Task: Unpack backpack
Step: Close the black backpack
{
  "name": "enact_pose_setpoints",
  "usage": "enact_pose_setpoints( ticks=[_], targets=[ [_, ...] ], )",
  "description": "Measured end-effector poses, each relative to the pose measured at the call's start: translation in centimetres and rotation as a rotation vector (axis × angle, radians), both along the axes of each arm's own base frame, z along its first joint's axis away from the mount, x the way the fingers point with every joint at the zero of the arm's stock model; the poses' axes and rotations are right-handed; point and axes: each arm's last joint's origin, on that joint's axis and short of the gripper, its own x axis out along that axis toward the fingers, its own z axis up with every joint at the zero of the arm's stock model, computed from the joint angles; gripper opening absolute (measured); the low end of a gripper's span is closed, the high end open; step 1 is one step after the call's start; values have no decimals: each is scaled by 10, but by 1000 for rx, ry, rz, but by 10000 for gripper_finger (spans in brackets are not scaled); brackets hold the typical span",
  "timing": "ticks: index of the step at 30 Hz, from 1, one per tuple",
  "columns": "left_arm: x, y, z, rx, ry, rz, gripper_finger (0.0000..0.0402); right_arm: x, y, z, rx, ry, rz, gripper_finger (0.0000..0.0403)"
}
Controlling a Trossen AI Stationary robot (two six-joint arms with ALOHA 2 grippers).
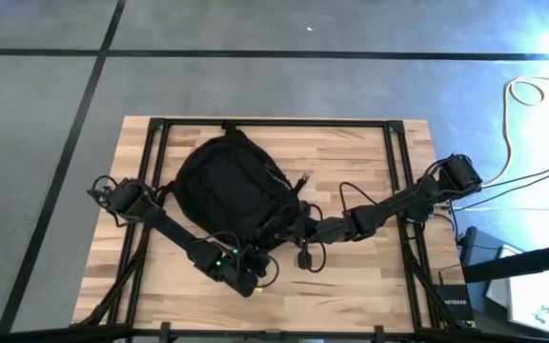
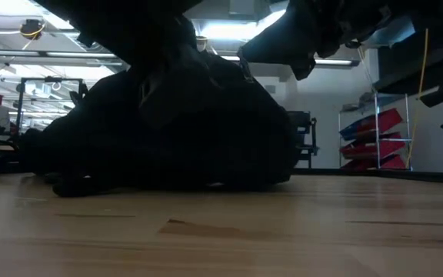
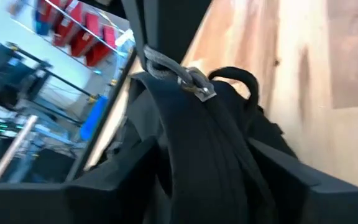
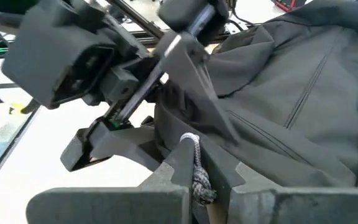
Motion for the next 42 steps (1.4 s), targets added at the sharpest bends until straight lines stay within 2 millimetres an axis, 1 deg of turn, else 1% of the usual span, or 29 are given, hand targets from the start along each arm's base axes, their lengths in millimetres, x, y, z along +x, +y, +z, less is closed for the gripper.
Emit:
enact_pose_setpoints(
  ticks=[5,9,10,16,21,23,25,30,33,37,40,42],
  targets=[
    [2,2,0,-30,0,-5,107,0,1,1,12,-14,15,1],
    [-1,-1,1,-32,1,-18,24,0,1,2,13,-15,17,1],
    [-1,-2,1,-31,1,-20,15,0,1,2,13,-15,17,1],
    [-11,-17,9,-15,14,-79,4,-1,0,-1,-8,26,21,1],
    [-30,-30,25,1,38,-135,3,-7,5,-6,-32,94,44,1],
    [-39,-34,31,-1,51,-148,2,-11,7,-7,-48,129,55,1],
    [-48,-36,33,-1,84,-160,2,-18,9,-4,-69,156,52,1],
    [-66,-40,32,-30,113,-148,1,-37,7,4,-143,237,-61,1],
    [-72,-45,33,-41,105,-155,1,-43,5,9,-170,244,-97,1],
    [-77,-49,38,-60,99,-179,1,-46,-3,0,-212,300,-125,1],
    [-82,-52,46,-79,82,-199,1,-52,-13,-15,-235,320,-168,1],
    [-86,-55,52,-98,74,-219,1,-53,-20,-22,-213,298,-185,1]
  ],
)
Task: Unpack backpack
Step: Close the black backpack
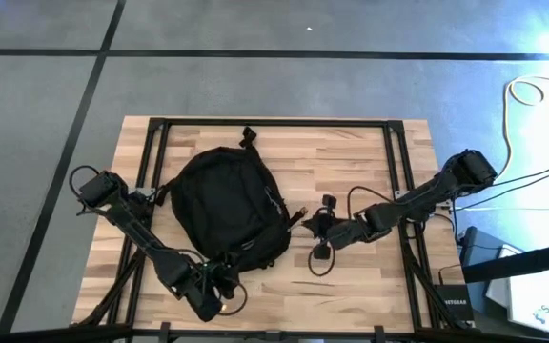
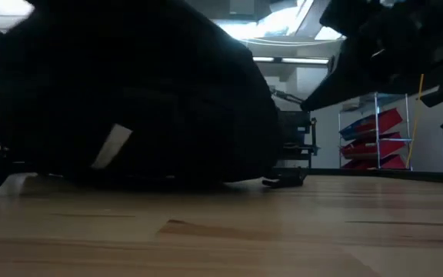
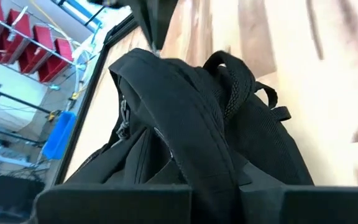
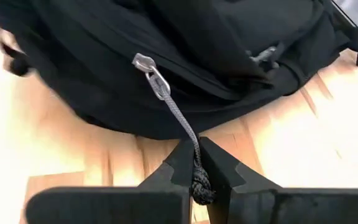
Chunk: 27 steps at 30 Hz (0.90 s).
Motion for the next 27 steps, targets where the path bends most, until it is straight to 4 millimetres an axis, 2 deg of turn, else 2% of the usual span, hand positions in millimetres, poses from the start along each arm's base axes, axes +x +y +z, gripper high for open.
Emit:
enact_pose_setpoints(
  ticks=[4,7,14,20,23,27],
  targets=[
    [-8,-4,13,-45,-29,-24,1,0,-17,-12,46,-49,-9,1],
    [-13,-6,19,-66,-42,-35,0,4,-33,-13,61,-90,-3,1],
    [-13,-7,22,-87,-67,-39,0,12,-83,-15,89,-77,-41,1],
    [-13,-7,22,-85,-67,-39,0,23,-113,-15,141,-191,-6,1],
    [-13,-7,22,-87,-68,-39,0,31,-126,-24,162,-224,15,1],
    [-11,-9,24,-103,-87,-45,0,44,-139,-45,187,-206,11,1]
  ],
)
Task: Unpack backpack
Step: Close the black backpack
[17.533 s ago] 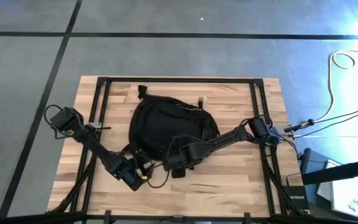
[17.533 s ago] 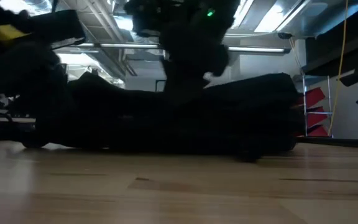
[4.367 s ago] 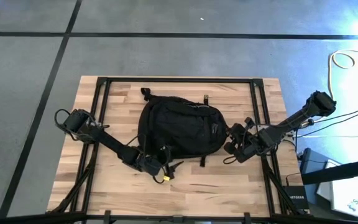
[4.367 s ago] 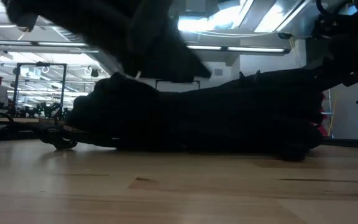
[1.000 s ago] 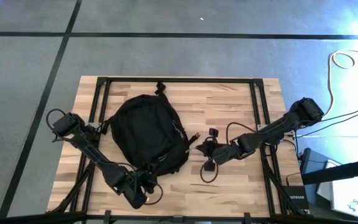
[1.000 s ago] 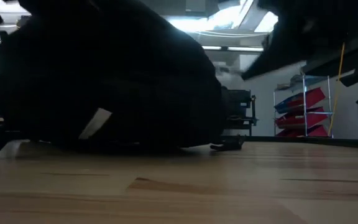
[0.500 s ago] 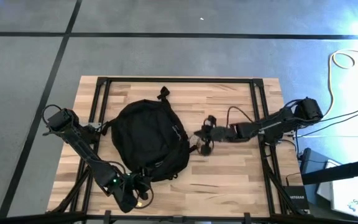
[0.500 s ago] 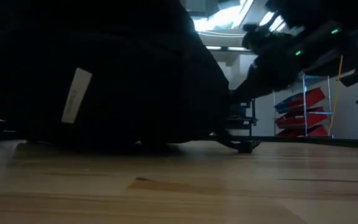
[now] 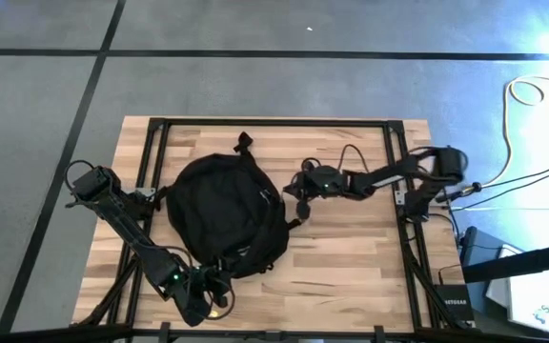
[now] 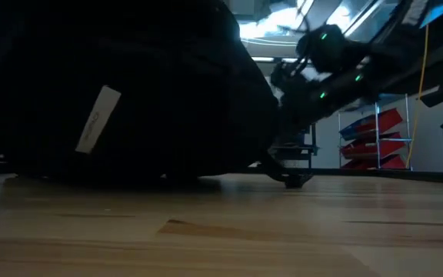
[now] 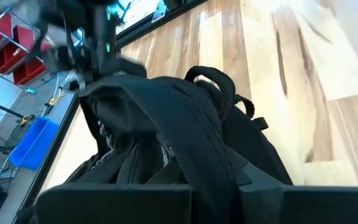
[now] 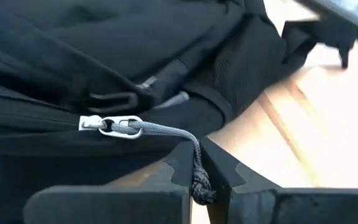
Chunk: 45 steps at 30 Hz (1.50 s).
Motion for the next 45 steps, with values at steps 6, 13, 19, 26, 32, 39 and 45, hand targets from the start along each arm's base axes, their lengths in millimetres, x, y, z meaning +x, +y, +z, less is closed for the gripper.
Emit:
enact_pose_setpoints(
  ticks=[6,13,19,26,32,39,45],
  targets=[
    [2,-1,2,2,-9,-12,1,30,-7,-19,-3,-44,3,1],
    [2,-1,2,-2,-10,-13,1,55,-11,-15,-21,-89,8,1],
    [2,-1,2,-2,-9,-14,1,56,-11,-14,-36,-81,17,1],
    [2,-2,2,-10,-12,-12,5,55,-8,-18,46,-51,104,16],
    [10,7,3,-92,-46,63,59,51,-1,-5,-38,-5,136,114],
    [19,35,-8,-136,8,202,204,34,1,30,-81,72,132,278],
    [17,40,-3,-114,-56,248,280,3,26,84,-56,80,149,274]
  ],
)
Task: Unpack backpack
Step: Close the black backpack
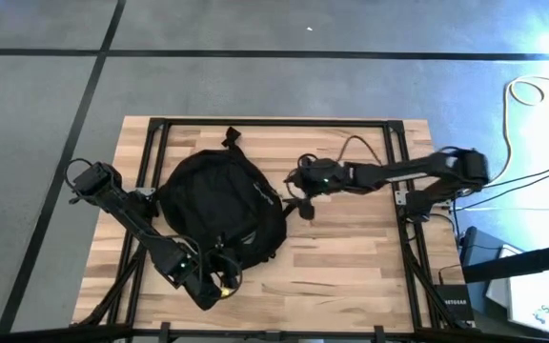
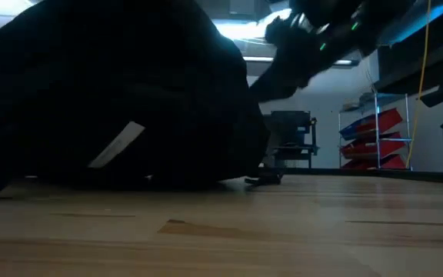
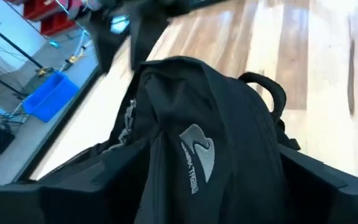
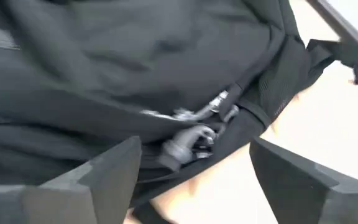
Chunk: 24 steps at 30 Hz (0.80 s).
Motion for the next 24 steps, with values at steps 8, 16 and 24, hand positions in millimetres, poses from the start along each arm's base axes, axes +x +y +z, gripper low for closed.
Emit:
enact_pose_setpoints(
  ticks=[8,16,24],
  targets=[
    [-4,-5,-5,-90,-16,-7,287,-20,43,33,10,-79,107,238],
    [1,0,-5,-152,-35,21,301,-14,86,33,64,-179,272,259],
    [38,43,-5,-94,-31,69,365,-14,113,30,96,-209,361,262]
  ],
)
